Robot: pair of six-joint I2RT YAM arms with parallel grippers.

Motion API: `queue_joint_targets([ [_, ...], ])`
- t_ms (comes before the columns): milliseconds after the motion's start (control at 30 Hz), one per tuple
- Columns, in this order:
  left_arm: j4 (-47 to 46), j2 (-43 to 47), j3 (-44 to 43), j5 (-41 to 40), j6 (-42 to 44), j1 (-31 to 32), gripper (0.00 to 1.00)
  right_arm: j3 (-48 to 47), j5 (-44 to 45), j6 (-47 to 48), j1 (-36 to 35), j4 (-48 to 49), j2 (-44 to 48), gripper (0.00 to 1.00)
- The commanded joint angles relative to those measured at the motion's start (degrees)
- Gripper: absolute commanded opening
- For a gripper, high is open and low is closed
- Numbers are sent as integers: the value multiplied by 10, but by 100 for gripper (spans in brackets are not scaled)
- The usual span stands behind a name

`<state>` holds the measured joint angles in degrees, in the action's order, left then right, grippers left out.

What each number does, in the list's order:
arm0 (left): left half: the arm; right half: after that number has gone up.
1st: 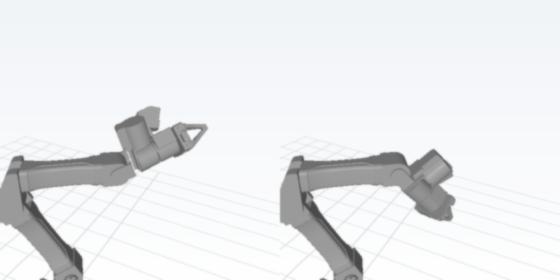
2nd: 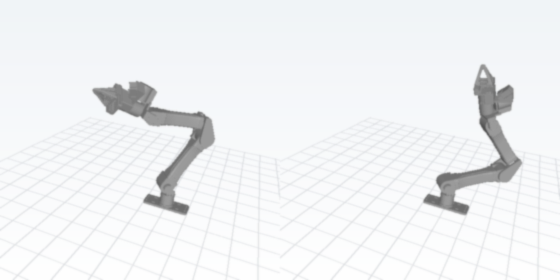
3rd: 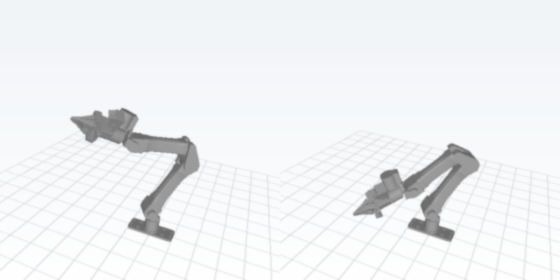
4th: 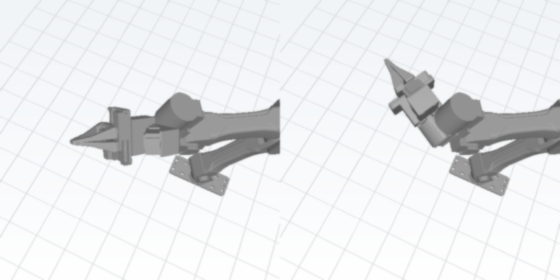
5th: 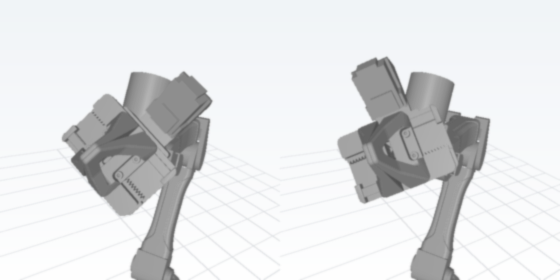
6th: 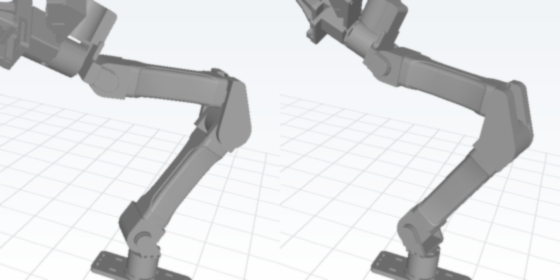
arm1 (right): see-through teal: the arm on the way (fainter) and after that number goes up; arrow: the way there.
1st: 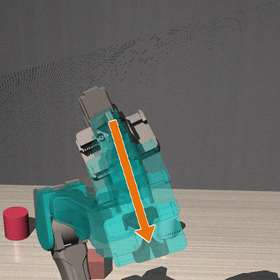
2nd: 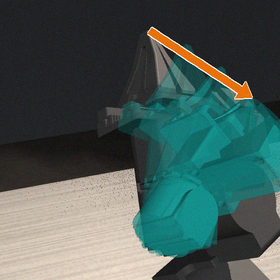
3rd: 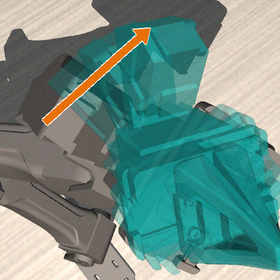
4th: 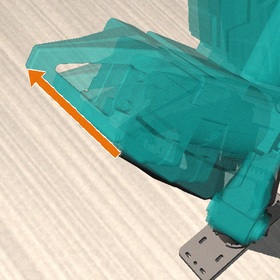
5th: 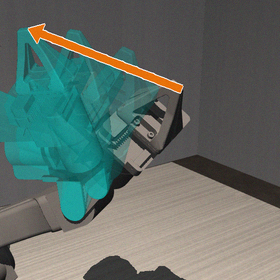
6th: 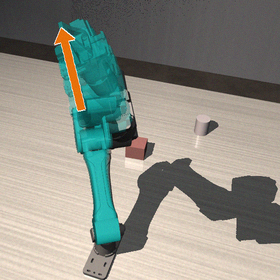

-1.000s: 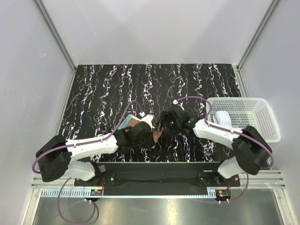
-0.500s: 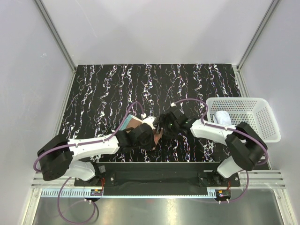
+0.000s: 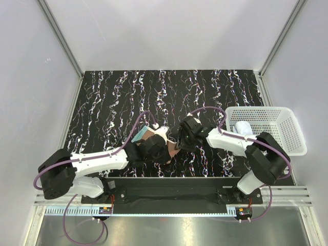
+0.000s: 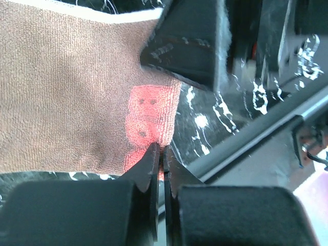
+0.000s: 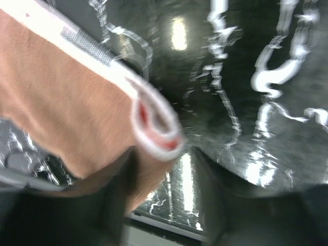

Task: Roll the towels
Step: Roll the towel

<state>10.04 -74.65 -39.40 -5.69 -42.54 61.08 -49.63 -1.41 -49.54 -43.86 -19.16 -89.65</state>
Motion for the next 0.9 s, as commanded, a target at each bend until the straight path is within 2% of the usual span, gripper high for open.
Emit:
queue_joint_targets([
  [0,-24,44,18,24,-19,3,0,-42,76,31,3,-84,17,66],
  [67,-39,57,29,33,-30,3,0,-53,109,35,5,-109,34,82],
  [167,-57,62,40,52,-44,2,0,-72,142,40,4,-149,74,93],
  [333,-102,60,63,92,-80,-16,0,-75,154,45,6,-185,151,93],
  [500,-186,56,108,164,-148,-74,0,-22,89,51,5,-111,241,75],
  [600,-201,39,132,195,-177,-116,0,19,1,52,4,-39,257,51],
  [633,-200,33,134,201,-184,-126,0,29,-16,48,6,-20,257,47],
  [867,-154,-30,127,230,-197,-176,0,106,-112,19,5,172,194,39],
])
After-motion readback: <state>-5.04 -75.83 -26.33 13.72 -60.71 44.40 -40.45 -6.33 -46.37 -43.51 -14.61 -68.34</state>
